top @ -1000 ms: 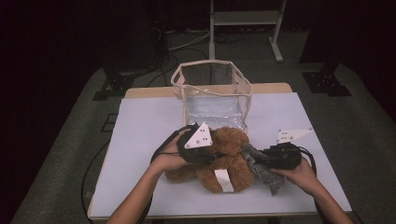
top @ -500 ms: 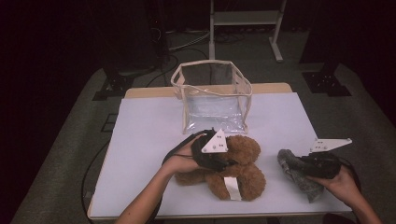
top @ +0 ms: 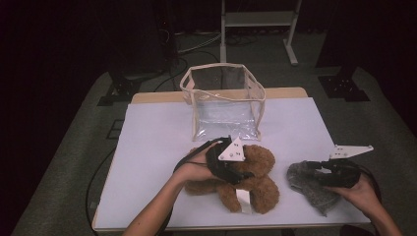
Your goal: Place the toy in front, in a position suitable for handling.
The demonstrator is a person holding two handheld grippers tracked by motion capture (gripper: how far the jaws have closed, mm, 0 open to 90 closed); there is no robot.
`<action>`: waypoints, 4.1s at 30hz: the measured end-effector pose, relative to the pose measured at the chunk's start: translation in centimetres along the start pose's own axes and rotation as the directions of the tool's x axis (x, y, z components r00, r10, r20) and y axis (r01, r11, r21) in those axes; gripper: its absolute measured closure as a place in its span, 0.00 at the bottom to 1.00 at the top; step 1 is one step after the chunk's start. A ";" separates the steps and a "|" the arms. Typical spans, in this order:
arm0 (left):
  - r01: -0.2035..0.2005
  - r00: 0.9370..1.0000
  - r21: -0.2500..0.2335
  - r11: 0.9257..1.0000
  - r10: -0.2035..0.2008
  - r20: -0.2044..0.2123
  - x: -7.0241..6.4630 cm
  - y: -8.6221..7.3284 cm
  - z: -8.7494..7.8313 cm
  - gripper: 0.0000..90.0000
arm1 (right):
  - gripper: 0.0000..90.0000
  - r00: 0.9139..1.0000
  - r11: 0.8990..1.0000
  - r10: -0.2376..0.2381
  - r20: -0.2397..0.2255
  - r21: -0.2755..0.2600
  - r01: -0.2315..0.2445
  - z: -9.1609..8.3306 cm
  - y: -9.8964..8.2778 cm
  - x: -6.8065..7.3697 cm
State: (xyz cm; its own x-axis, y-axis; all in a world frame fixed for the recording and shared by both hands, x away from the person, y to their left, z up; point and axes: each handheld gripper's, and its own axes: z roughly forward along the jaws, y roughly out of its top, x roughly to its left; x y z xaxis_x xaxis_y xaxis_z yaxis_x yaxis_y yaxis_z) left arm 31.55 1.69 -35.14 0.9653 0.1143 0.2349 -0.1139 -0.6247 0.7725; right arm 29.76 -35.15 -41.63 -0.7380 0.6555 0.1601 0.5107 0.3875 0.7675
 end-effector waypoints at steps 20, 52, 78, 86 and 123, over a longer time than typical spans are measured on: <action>0.045 0.999 -0.037 0.998 -0.045 0.008 0.2 -1.3 -3.7 0.18 | 0.45 0.961 0.983 -0.174 -0.215 -0.095 0.157 2.1 8.5 4.5; 0.193 0.975 -0.030 0.981 -0.195 -0.111 -0.1 -7.4 -10.6 0.09 | 0.41 0.910 0.952 -0.306 -0.279 -0.065 0.300 4.9 17.6 6.2; 0.252 0.950 -0.001 0.968 -0.247 -0.190 -0.9 -11.0 -13.0 0.04 | 0.41 0.879 0.918 -0.388 -0.278 -0.031 0.395 7.3 23.1 7.0; 0.262 0.945 0.002 0.965 -0.256 -0.204 -1.0 -11.7 -13.5 0.04 | 0.41 0.874 0.912 -0.401 -0.275 -0.028 0.410 7.9 24.6 7.0; 0.267 0.945 0.018 0.963 -0.259 -0.198 -1.2 -12.7 -14.2 0.04 | 0.39 0.855 0.890 -0.425 -0.296 0.037 0.455 10.8 29.5 6.4</action>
State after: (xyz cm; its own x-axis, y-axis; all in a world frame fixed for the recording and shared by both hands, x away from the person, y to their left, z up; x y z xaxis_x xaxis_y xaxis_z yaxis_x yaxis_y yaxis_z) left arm 28.46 20.46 -36.81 0.8956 0.4227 0.1388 0.1525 -0.5849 0.7966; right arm 44.82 -12.51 -24.64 -0.9789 0.2042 -0.0053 0.1351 0.6668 0.7329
